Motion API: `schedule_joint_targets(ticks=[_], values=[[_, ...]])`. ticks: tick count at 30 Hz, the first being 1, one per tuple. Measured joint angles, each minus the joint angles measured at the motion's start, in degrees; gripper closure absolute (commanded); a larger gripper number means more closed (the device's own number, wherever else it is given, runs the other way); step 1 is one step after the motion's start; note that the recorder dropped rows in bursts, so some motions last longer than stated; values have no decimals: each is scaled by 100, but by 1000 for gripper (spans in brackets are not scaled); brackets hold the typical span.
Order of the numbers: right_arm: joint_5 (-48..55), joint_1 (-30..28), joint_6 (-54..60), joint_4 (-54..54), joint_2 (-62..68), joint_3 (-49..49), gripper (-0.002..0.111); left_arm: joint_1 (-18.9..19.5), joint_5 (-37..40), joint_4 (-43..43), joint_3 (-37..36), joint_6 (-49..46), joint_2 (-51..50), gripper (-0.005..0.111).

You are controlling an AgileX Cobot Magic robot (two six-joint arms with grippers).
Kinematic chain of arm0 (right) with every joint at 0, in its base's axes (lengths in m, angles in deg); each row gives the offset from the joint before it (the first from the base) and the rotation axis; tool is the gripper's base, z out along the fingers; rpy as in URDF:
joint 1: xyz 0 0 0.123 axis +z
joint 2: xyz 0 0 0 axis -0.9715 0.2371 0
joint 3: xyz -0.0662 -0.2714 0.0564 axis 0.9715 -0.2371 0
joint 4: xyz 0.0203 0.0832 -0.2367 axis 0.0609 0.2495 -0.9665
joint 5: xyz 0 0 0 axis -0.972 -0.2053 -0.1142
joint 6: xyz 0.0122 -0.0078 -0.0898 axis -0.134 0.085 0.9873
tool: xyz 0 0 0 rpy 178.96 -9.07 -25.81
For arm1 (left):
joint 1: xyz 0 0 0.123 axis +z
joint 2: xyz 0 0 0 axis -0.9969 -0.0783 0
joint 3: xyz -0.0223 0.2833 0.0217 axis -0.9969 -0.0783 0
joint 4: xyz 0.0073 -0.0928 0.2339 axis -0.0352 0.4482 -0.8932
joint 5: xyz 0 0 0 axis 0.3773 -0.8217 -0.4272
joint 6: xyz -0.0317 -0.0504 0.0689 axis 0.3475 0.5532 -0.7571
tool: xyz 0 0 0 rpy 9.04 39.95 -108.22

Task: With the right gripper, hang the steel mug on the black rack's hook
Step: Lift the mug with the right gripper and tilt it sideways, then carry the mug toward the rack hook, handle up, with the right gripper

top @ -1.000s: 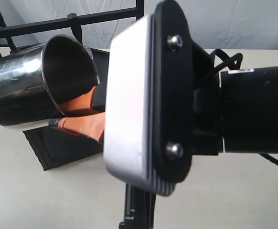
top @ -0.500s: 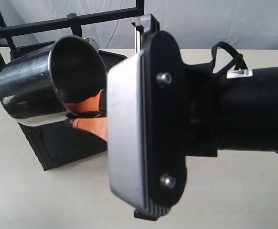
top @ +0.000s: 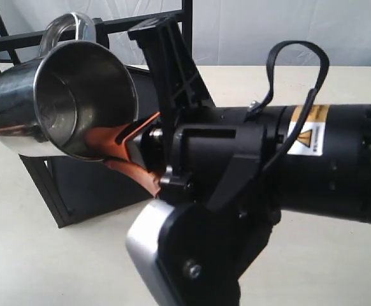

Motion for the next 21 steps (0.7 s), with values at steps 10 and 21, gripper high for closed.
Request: schedule_joint_targets(ticks=[10, 21], values=[[-1853, 401, -1450, -840, -51, -1000, 109, 0, 0, 0, 0, 0, 0, 105], [-1854, 422, -3577, -2055, -209, -1075, 109, 0, 0, 0, 0, 0, 0, 105]])
